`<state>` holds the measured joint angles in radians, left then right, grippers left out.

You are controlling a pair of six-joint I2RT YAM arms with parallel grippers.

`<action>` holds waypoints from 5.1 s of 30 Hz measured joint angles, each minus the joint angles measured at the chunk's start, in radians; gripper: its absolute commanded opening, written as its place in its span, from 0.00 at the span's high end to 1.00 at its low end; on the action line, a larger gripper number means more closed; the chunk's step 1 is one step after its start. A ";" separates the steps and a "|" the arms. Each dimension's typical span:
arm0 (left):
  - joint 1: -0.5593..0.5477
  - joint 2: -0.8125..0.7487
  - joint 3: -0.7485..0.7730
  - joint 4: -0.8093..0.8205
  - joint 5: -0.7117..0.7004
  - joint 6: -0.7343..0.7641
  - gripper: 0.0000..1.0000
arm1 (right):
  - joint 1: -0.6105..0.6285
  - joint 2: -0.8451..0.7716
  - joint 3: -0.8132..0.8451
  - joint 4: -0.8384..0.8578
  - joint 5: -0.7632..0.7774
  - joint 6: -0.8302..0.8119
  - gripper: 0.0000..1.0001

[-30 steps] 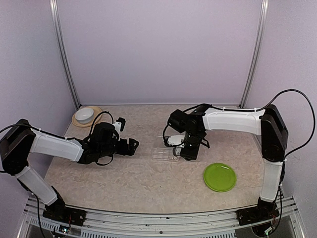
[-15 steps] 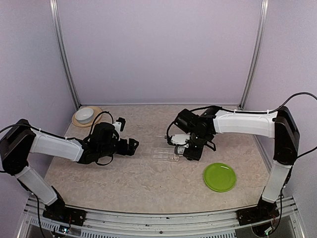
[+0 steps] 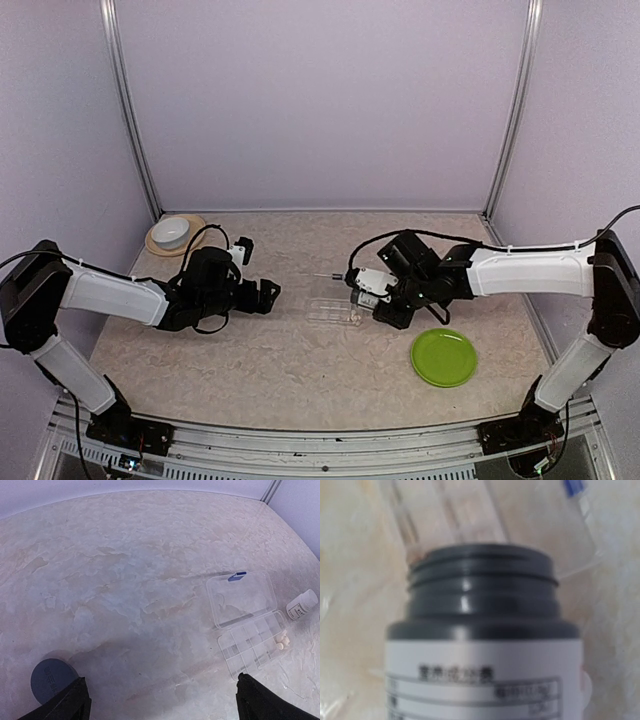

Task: Sort the pills into containers
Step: Pick up the lid of the pill bottle from the center of the board.

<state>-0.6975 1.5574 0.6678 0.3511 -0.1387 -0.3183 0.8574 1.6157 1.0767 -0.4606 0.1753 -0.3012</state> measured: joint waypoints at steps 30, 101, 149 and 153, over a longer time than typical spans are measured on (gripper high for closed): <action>-0.003 -0.002 0.000 0.001 0.012 0.000 0.01 | 0.005 -0.470 -0.764 1.417 -0.270 0.043 1.00; 0.170 0.224 0.241 -0.353 -0.119 0.008 0.24 | 0.080 -0.003 -0.788 2.019 -0.195 0.086 1.00; 0.156 0.232 0.217 -0.361 -0.144 0.004 0.62 | 0.080 -0.003 -0.793 2.019 -0.198 0.090 1.00; 0.135 0.197 0.214 -0.374 -0.118 0.003 0.62 | 0.081 0.002 -0.793 2.019 -0.210 0.089 1.00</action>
<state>-0.5621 1.7546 0.8818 -0.0231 -0.2569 -0.3149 0.9382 1.6180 0.2840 1.5585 -0.0345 -0.2119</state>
